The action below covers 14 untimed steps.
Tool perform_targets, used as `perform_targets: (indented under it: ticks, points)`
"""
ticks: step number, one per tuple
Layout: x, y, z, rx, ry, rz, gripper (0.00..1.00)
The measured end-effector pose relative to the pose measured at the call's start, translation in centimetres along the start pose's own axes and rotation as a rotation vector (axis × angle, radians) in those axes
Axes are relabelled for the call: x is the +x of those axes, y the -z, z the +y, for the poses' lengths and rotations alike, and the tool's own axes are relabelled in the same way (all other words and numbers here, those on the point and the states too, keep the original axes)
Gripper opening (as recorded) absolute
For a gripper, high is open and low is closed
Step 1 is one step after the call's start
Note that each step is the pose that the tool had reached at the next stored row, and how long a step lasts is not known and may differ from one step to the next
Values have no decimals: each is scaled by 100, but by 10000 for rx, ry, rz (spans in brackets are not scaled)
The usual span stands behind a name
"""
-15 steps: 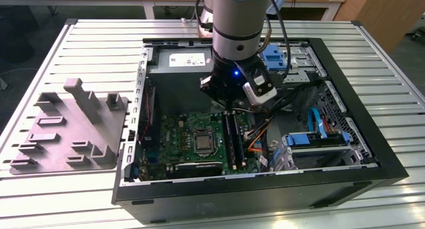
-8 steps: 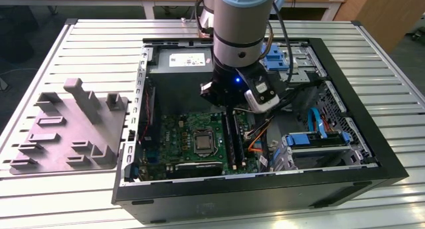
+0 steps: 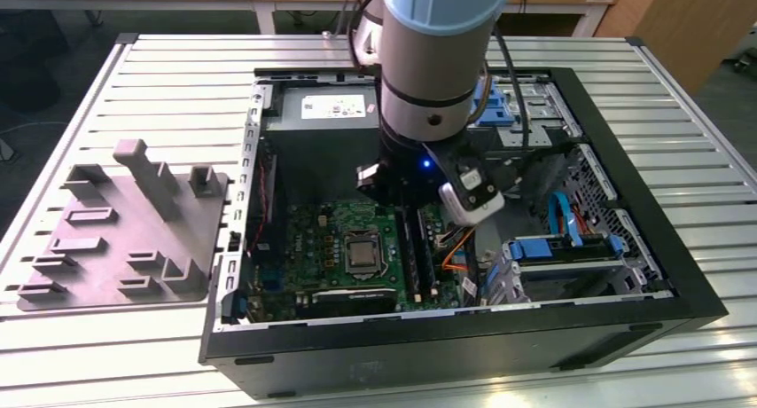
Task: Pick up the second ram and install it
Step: 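Press down the second ram until it locks into place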
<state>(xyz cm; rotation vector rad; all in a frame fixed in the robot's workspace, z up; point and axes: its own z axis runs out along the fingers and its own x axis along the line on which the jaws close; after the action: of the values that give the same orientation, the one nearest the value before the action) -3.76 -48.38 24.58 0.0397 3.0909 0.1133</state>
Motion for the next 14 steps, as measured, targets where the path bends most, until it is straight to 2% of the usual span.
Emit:
perform_targets:
  ticks: [3, 7, 12, 14]
  points:
    - [-2, 8, -111, 1, 0, 2, 10]
    - [-5, 14, -217, 20, 0, 17, 10]
    - [-6, 15, -285, 121, 1, 65, 10]
    - [-6, 1, -298, 130, 0, 85, 10]
